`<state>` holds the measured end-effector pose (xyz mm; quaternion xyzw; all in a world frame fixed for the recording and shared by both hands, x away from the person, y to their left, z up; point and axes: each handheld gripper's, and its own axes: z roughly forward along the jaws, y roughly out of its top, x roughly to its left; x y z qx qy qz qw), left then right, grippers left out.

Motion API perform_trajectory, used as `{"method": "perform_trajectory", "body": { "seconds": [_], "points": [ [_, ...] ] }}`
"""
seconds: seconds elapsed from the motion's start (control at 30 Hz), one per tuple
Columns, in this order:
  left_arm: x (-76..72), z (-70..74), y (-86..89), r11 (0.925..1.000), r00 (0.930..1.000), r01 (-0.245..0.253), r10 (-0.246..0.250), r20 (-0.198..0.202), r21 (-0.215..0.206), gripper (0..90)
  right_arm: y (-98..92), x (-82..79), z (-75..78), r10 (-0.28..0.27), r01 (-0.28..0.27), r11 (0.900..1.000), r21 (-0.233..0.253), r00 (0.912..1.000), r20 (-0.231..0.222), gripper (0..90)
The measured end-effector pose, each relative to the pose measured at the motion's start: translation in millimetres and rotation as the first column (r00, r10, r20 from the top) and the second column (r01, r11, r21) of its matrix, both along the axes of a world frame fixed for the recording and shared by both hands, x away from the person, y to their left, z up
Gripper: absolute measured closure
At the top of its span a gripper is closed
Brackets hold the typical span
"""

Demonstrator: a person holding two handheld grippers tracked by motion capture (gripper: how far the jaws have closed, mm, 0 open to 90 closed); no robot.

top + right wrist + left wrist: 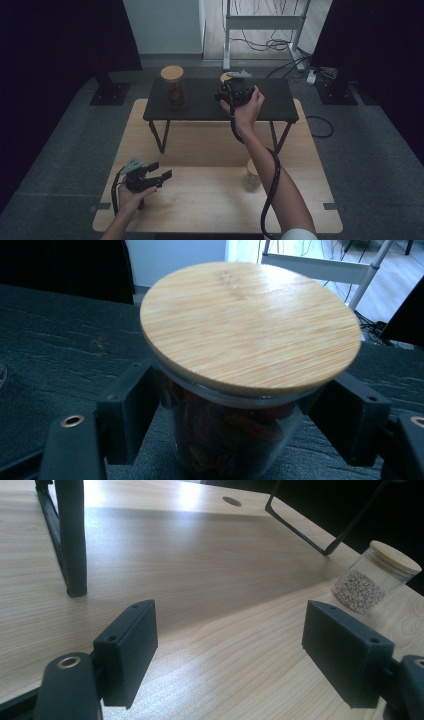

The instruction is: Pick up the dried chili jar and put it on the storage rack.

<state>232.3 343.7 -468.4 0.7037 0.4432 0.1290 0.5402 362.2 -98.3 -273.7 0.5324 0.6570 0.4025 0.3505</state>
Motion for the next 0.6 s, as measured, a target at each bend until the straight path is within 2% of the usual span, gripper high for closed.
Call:
{"method": "perform_trajectory", "body": {
  "seconds": [0.17, 0.37, 0.6],
  "points": [
    [-0.3, 0.6, -0.3, 1.0, 1.0, 0.003, -0.003, 0.003, 0.0, 22.5, 0.5, -3.1, 1.7, 0.002, -0.002, 1.0, -0.001, 1.0, 0.006, 20.4],
    [-1.2, 1.2, 0.0, 1.0, 1.0, 0.002, -0.002, 0.007, -0.003, 22.5, -4.4, -10.7, 1.3, 0.013, -0.014, 1.0, 0.022, 0.9995, 0.028, 18.2],
    [-2.1, 2.1, -0.7, 1.0, 0.9999, 0.004, -0.004, 0.011, -0.003, 22.5, -3.7, -18.1, 1.6, 0.008, -0.008, 1.0, 0.015, 0.999, 0.045, 16.3]
  ]
}}
